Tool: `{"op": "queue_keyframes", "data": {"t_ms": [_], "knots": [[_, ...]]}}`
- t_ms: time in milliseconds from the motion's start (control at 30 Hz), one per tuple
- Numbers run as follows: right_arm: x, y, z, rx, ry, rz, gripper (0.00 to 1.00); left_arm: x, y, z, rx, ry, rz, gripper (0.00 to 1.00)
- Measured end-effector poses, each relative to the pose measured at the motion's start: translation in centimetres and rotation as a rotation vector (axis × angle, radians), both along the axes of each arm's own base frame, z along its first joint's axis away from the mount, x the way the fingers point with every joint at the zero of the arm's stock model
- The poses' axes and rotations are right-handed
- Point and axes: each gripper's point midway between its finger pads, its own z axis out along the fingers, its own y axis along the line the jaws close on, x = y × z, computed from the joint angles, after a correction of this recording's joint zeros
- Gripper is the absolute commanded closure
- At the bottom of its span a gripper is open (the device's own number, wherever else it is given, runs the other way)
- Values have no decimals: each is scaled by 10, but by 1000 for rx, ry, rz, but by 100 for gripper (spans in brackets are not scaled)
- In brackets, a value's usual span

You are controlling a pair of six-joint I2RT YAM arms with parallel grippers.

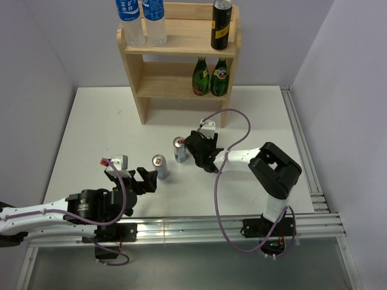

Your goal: Place and organize the beverage onto the shelf

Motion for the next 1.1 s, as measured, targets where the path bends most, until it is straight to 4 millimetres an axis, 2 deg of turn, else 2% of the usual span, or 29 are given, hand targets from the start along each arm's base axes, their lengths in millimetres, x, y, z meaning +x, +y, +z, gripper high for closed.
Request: {"op": "queue_keyframes", "data": {"t_ms": [67,133,233,400,633,800,867,933,1000,1100], "knots": [[-7,-3,6,-29,13,13,100,0,0,0,2,-1,-1,1],[-16,-4,21,-52,13,35,100,0,0,0,0,-1,-1,1],[-25,4,66,-52,-30,69,100,0,-1,1,-1,-2,-1,1],[-23,29,185,57,-191,117,100,0,-1,1,-5,-2,-2,1],[-13,37,358,136,-411,147,100,0,-1,2,-15,-4,-5,1],[-5,41,452,134,-551,154,100,0,-1,3,-17,-4,-6,1],[-1,41,474,105,-590,145,100,0,-1,3,-18,-4,-6,1],[5,44,486,69,-616,137,100,0,0,3,-20,-4,-6,1],[12,47,488,28,-624,129,100,-1,0,3,-22,-4,-6,1],[27,53,472,-51,-603,128,100,-1,0,4,-27,-5,-7,1]]}}
